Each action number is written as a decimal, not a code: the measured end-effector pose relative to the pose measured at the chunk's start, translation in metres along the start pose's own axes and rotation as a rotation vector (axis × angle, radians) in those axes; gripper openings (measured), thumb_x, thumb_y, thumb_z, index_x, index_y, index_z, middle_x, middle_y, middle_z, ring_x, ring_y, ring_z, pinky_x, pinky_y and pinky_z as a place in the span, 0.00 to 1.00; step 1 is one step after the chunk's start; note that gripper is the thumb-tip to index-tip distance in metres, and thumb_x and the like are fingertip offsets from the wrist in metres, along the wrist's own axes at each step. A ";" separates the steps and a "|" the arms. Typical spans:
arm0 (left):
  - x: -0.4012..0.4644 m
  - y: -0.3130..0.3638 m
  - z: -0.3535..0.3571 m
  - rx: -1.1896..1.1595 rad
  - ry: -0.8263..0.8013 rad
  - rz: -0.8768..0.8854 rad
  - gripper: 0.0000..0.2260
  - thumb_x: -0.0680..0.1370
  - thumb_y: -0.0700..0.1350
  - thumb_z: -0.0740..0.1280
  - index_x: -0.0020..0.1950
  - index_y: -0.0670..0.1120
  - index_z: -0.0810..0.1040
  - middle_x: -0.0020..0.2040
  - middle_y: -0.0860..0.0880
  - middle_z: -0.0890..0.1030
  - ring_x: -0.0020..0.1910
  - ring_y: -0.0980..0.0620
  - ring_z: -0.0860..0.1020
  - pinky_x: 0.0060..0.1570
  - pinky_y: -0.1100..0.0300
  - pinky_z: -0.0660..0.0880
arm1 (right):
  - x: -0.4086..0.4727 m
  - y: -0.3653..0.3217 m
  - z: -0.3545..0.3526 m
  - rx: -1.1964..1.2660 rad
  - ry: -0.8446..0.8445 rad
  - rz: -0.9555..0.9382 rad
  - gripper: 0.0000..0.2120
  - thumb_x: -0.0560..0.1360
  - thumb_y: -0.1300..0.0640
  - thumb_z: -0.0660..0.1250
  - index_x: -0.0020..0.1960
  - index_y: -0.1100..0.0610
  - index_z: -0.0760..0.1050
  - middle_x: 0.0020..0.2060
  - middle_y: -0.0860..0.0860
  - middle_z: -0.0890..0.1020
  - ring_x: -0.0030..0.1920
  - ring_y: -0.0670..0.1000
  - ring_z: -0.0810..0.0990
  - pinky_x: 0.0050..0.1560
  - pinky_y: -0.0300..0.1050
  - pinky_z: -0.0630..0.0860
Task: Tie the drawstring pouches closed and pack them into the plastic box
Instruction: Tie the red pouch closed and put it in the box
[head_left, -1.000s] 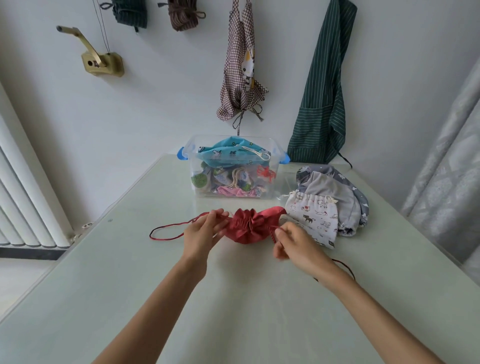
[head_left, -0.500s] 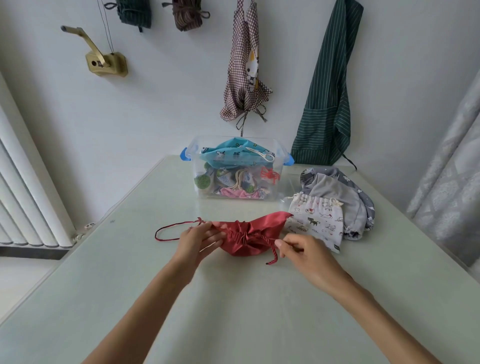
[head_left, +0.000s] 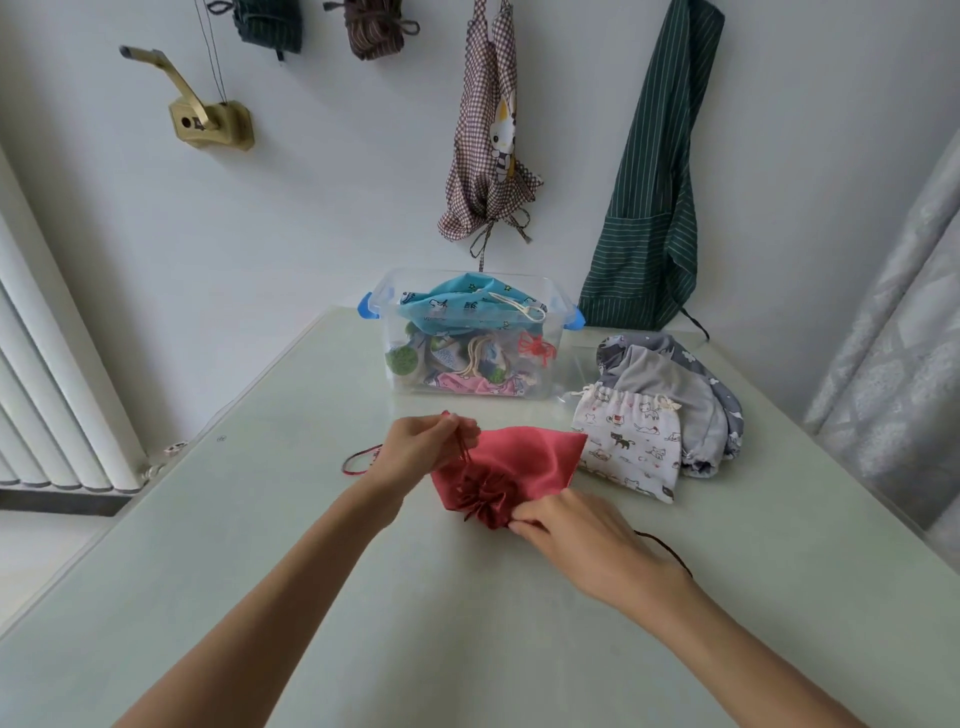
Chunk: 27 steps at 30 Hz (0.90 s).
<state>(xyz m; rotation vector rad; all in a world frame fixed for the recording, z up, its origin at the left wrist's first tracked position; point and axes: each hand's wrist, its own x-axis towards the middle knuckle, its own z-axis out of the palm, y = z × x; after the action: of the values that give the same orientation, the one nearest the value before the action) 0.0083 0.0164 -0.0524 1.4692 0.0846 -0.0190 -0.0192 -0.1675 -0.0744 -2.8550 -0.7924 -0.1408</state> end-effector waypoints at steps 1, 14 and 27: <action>0.001 0.004 0.007 -0.063 -0.054 -0.010 0.11 0.83 0.40 0.55 0.50 0.40 0.77 0.50 0.42 0.82 0.42 0.56 0.83 0.38 0.70 0.78 | 0.001 -0.001 0.001 0.018 -0.014 0.004 0.13 0.80 0.48 0.57 0.44 0.53 0.74 0.34 0.51 0.75 0.43 0.59 0.76 0.39 0.48 0.70; 0.055 0.013 -0.006 0.180 -0.205 0.037 0.11 0.80 0.44 0.61 0.50 0.43 0.82 0.38 0.53 0.76 0.29 0.59 0.68 0.27 0.73 0.65 | 0.051 0.045 -0.059 0.610 -0.220 0.207 0.10 0.76 0.48 0.65 0.52 0.50 0.82 0.42 0.46 0.82 0.32 0.37 0.76 0.33 0.27 0.68; 0.050 0.023 0.018 0.734 -0.569 0.005 0.17 0.77 0.46 0.64 0.28 0.50 0.80 0.32 0.49 0.73 0.28 0.56 0.67 0.33 0.65 0.64 | 0.082 0.048 -0.069 1.124 -0.213 0.327 0.20 0.75 0.44 0.63 0.30 0.55 0.68 0.21 0.46 0.61 0.21 0.43 0.57 0.24 0.35 0.56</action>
<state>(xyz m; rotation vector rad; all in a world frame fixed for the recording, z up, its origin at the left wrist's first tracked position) 0.0607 0.0031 -0.0314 2.1372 -0.4319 -0.5069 0.0727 -0.1800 -0.0019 -1.8692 -0.2510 0.4977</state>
